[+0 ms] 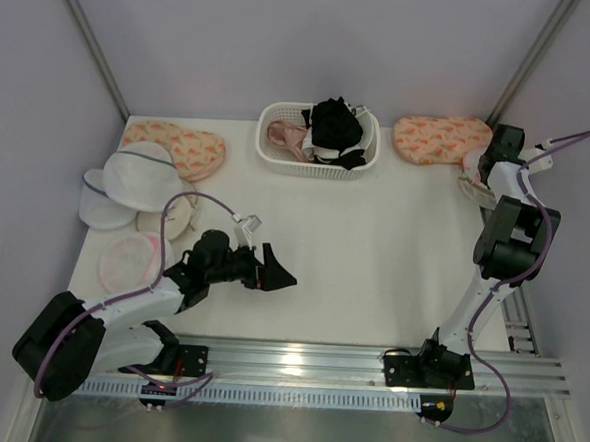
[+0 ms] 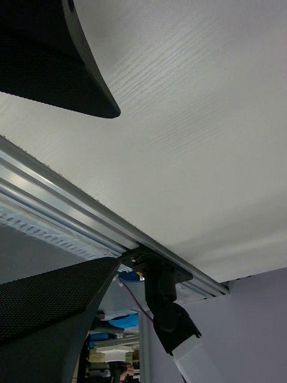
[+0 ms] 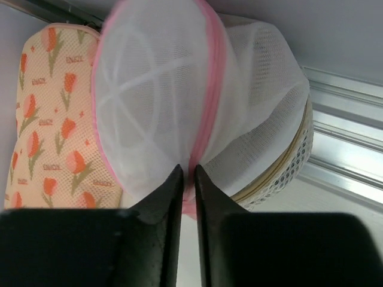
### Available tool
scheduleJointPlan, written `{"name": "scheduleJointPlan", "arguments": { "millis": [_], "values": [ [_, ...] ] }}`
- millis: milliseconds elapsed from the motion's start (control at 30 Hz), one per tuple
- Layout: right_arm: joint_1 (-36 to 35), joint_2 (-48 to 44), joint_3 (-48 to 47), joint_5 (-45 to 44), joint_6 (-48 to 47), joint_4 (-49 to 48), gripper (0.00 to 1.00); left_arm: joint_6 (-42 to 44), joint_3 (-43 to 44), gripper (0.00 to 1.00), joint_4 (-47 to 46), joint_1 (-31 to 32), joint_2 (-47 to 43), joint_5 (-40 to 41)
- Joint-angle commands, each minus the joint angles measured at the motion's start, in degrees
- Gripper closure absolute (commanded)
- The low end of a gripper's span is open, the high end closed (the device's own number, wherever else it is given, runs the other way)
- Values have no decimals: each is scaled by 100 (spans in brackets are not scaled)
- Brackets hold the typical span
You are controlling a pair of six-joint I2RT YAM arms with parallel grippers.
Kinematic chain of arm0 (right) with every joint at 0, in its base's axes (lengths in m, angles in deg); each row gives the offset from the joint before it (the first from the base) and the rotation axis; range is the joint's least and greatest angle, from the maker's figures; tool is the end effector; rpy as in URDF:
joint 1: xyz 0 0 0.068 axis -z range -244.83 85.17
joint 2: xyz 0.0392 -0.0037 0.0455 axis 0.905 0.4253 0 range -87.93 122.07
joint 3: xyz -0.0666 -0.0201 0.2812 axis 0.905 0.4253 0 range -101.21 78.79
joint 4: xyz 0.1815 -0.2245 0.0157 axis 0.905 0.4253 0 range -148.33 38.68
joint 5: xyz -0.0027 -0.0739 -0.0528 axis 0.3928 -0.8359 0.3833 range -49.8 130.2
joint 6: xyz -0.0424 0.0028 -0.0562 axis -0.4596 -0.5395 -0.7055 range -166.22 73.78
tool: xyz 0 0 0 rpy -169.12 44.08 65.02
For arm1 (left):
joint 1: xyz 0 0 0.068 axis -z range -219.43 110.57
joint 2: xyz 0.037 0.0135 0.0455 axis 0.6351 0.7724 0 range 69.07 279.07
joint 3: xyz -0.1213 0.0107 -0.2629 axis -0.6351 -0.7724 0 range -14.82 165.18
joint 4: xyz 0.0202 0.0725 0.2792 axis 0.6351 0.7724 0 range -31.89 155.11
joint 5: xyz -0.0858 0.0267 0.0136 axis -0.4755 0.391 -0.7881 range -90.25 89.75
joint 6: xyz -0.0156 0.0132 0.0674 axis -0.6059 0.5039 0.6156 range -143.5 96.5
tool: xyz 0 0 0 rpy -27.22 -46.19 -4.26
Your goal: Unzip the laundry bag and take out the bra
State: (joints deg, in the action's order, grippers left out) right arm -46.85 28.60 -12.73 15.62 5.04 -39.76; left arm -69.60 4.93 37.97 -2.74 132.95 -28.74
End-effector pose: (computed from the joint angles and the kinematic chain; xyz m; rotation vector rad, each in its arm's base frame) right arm 0.4789 -0.1806 0.2165 1.4485 1.7287 -0.1928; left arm 0.1830 -0.1704 0.1675 0.1812 2.2244 -1.3653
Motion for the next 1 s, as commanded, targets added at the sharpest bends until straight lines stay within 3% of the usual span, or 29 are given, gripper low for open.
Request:
{"name": "scheduleJointPlan", "arguments": {
  "millis": [0, 33, 67, 233, 600, 733, 800, 967],
  "values": [
    [-5, 45, -234, -65, -99, -133, 88, 93, -67, 0, -25, 14, -147, 72],
    [-5, 37, -234, -56, -134, -160, 95, 84, -68, 1, -8, 23, -156, 72],
    [-13, 19, -208, -47, -178, -178, 96, 84, -68, 1, 1, 23, -165, 72],
    [-14, -481, 415, 146, -257, -827, 96, 84, -59, 1, 63, 23, -296, 89],
    [-576, -2966, 2665, 805, -661, -2339, 96, -21, -41, 1, 282, 23, -797, 142],
    [-725, -3845, 3324, 1129, -671, -2192, 96, -30, -50, 1, 659, 23, -1219, 344],
    [-778, -4198, 3526, 1218, -592, -1621, 96, -82, -15, 1, 870, 23, -1535, 677],
    [-1252, -5894, 4888, 1437, -627, -1217, 96, -390, -32, 1, 1450, 23, -2168, 1152]
  ]
}}
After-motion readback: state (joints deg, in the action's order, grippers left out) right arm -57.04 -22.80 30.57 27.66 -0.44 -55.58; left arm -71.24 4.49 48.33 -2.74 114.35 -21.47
